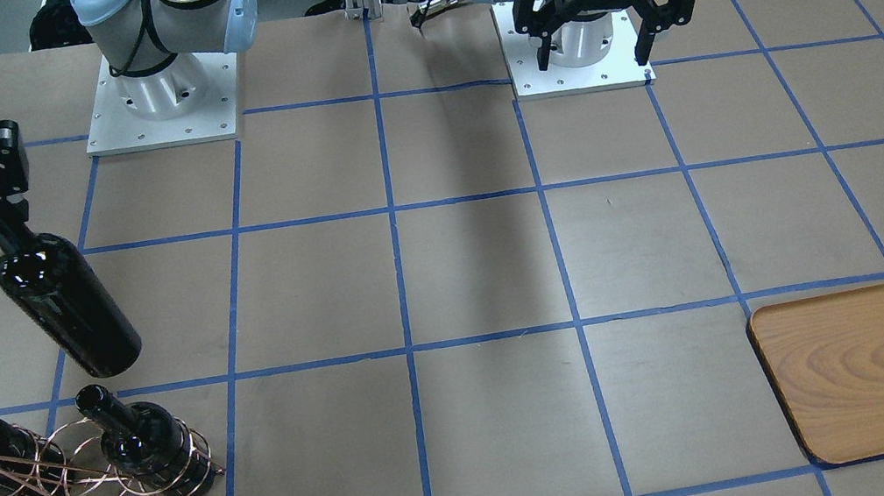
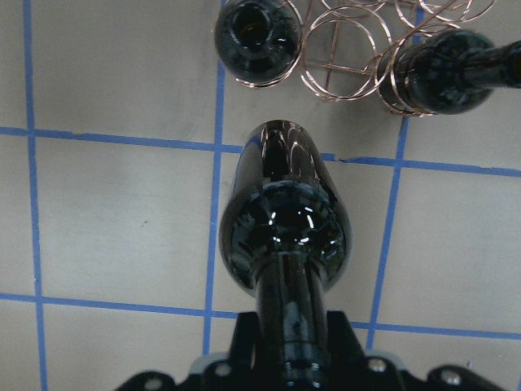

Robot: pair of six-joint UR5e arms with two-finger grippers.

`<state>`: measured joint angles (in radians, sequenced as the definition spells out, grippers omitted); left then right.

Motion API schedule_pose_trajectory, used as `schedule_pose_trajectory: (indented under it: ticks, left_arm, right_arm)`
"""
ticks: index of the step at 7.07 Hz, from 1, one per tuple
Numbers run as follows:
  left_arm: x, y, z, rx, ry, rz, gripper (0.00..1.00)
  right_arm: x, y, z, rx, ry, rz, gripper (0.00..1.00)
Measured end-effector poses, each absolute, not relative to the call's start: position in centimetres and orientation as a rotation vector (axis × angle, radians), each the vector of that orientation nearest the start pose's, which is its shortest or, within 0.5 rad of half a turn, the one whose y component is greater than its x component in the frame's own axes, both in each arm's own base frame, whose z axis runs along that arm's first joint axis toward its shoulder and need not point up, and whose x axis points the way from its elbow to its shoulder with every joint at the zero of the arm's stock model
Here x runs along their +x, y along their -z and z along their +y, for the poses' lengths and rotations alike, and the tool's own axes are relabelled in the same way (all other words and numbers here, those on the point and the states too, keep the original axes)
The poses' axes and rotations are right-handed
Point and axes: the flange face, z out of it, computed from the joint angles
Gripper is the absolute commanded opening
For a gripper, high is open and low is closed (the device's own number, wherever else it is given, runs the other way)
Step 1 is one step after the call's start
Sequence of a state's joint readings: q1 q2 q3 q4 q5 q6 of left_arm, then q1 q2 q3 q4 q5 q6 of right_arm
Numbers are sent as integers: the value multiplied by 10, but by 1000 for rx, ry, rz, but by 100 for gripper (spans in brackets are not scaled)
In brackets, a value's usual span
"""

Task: Take wine from basket and place on tray
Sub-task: 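Lift the dark wine bottle up out of the wire rack with the right gripper, then carry the bottle toward the table center and stand it upright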

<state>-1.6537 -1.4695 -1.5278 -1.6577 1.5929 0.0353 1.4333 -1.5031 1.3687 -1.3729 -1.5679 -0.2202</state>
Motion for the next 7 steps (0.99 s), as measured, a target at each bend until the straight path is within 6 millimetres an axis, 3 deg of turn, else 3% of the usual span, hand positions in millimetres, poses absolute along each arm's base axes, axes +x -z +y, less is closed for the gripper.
schedule_pose_trajectory:
  ticks: [4,5,7]
  left_arm:
    - [-158,-552,-438,168,94,3110,100]
    - [-145,-555,-437,138,85,3107,100]
    - [-116,-563,-436,82,82,3104,100]
  right_arm:
    - [218,-487,-523,44,-192,3071,0]
    - [261,-476,-515,90,-195,3053,0]
    - [327,-457,-498,154,-212,3026,0]
